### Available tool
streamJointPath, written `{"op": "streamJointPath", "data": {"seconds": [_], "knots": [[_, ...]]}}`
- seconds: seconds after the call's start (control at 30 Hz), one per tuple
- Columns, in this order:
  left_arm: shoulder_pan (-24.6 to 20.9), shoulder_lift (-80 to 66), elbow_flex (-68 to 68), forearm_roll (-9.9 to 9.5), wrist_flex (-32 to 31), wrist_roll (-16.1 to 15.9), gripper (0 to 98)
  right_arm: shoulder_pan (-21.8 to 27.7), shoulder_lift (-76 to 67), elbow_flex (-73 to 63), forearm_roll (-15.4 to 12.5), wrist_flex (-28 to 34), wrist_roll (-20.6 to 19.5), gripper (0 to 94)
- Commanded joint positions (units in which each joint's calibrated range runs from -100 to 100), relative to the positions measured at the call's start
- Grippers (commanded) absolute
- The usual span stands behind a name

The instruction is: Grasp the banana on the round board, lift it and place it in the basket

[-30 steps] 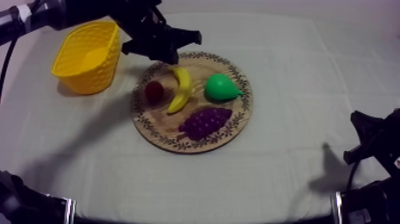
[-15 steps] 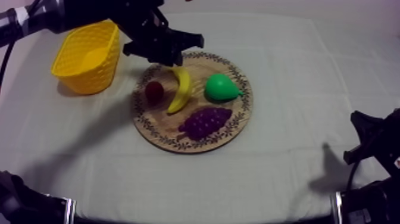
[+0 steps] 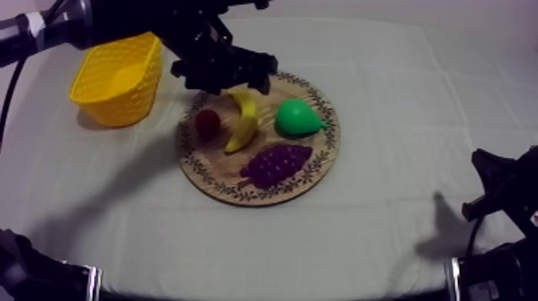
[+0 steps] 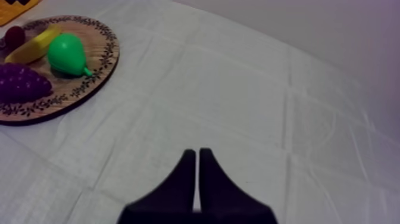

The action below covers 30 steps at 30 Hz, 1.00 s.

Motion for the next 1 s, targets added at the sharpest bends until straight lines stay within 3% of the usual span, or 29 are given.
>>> {"op": "streamJointPath", "data": {"seconds": [0.0, 0.63, 0.97], "knots": [[0.1, 0.6, -0.3, 0.12, 0.0, 0.0, 81.3, 0.0, 0.0, 0.0, 0.0, 0.0, 0.0, 0.2], [-0.9, 13.1, -3.2, 3.23, -2.1, -1.9, 81.8, 0.0, 0.0, 0.0, 0.0, 0.0, 0.0, 0.2], [-1.7, 18.5, -8.5, 4.76, 1.9, -2.4, 81.1, 0.0, 0.0, 0.0, 0.0, 0.0, 0.0, 0.2]]}}
